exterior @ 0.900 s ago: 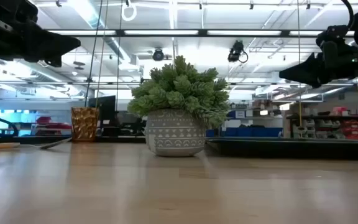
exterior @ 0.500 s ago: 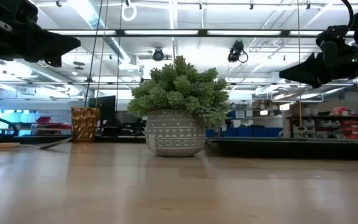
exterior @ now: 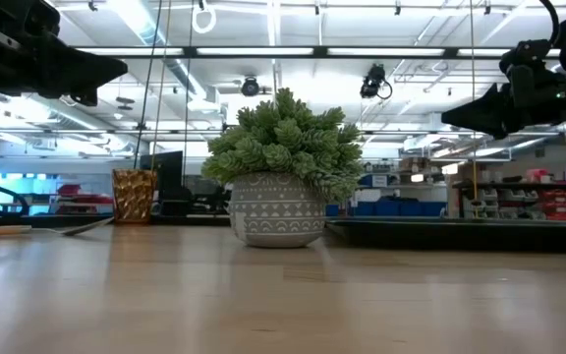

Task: Pick and place plate/cup/fork/spoon on tray

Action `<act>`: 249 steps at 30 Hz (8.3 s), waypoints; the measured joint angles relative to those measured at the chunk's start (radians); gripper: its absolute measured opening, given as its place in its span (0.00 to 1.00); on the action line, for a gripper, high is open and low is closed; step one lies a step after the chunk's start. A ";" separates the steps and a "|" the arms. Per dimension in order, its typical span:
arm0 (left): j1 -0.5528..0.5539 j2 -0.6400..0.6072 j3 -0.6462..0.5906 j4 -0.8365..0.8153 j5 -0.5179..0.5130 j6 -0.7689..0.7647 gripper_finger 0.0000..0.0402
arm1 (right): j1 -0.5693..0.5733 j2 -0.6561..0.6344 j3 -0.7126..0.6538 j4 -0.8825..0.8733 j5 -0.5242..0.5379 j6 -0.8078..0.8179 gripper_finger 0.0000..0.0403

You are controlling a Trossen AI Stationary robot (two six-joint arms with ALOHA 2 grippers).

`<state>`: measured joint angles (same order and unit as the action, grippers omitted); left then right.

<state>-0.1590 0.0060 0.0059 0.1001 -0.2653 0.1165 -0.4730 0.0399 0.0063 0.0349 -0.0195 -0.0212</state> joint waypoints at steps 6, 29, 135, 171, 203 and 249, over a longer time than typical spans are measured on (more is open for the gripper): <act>0.000 0.000 0.000 0.000 0.000 0.000 0.09 | 0.000 0.000 0.000 0.000 0.000 0.000 0.15; 0.000 0.000 0.000 0.000 0.000 0.000 0.09 | 0.000 0.000 0.000 0.000 0.000 0.000 0.15; -0.034 0.000 0.000 0.044 0.475 -0.537 0.09 | 0.000 0.000 0.000 0.000 0.000 0.000 0.15; -0.329 1.137 0.285 0.805 -0.292 -0.332 0.26 | 0.000 0.000 0.000 0.000 0.000 0.000 0.15; -0.255 1.689 0.787 0.457 -0.619 -0.162 0.71 | 0.000 0.000 0.000 0.016 0.000 0.000 0.15; 0.208 1.568 0.786 0.386 -0.494 -0.136 0.04 | 0.000 0.000 0.000 0.016 0.000 0.000 0.15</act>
<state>0.0488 1.5739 0.7918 0.4857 -0.7593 -0.0191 -0.4728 0.0399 0.0066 0.0509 -0.0196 -0.0212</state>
